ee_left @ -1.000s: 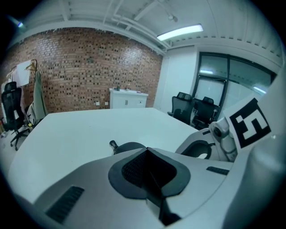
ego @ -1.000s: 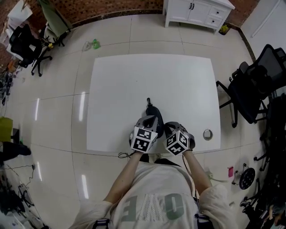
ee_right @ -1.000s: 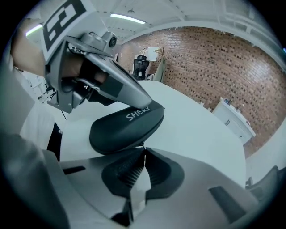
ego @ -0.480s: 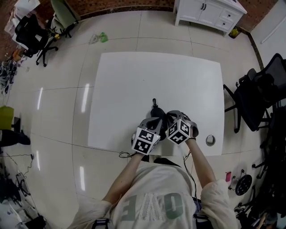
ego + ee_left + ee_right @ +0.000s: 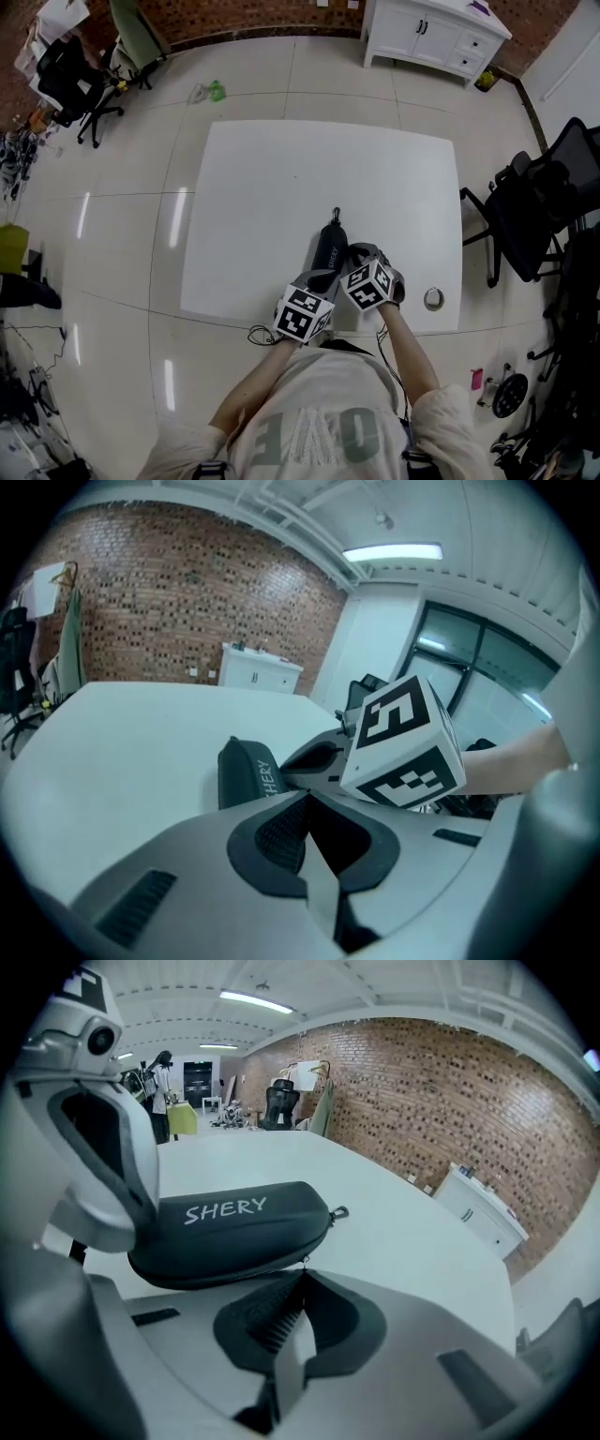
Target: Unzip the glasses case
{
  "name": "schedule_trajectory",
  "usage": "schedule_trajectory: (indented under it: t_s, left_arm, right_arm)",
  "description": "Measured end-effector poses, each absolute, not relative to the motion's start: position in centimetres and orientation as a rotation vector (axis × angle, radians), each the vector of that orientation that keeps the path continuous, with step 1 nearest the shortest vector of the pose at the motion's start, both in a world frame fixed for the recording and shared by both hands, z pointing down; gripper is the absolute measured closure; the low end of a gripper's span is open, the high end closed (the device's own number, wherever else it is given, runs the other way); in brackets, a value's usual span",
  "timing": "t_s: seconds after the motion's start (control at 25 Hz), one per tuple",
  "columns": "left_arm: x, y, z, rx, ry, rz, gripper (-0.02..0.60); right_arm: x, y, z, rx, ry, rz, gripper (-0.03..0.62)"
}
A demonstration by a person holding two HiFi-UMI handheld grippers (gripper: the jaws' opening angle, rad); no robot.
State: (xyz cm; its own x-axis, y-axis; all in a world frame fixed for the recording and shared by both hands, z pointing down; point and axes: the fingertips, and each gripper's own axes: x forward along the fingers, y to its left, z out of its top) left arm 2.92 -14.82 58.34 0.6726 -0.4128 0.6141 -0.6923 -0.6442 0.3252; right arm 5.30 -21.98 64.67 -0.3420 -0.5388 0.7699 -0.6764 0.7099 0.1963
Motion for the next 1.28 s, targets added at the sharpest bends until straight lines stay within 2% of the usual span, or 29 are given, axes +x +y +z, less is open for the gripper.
schedule_trajectory:
  t_s: [0.2, 0.48, 0.84, 1.0, 1.16, 1.28]
  left_arm:
    - [3.4, -12.1, 60.6, 2.302, -0.793, 0.75, 0.589]
    - [0.4, -13.0, 61.1, 2.271, -0.951, 0.773, 0.589]
    - [-2.4, -16.5, 60.0, 2.29, -1.104, 0.716, 0.589]
    - [-0.3, -17.1, 57.1, 2.427, -1.142, 0.67, 0.589]
    - [1.7, -18.0, 58.9, 2.468, -1.1, 0.815, 0.589]
    - [1.7, -18.5, 58.9, 2.457, -1.092, 0.753, 0.589]
  right_arm:
    - [6.2, -20.7, 64.4, 0.945, -2.039, 0.204, 0.594]
    - [7.3, -15.8, 64.1, 0.94, -2.036, 0.224, 0.594]
    - [2.8, -10.6, 64.1, 0.956, -2.113, 0.369, 0.594]
    - [2.5, -10.6, 64.1, 0.978, -2.088, 0.396, 0.594]
    - [2.6, -10.6, 64.2, 0.985, -2.075, 0.402, 0.594]
    - [2.9, -10.9, 64.0, 0.998, -2.072, 0.403, 0.594]
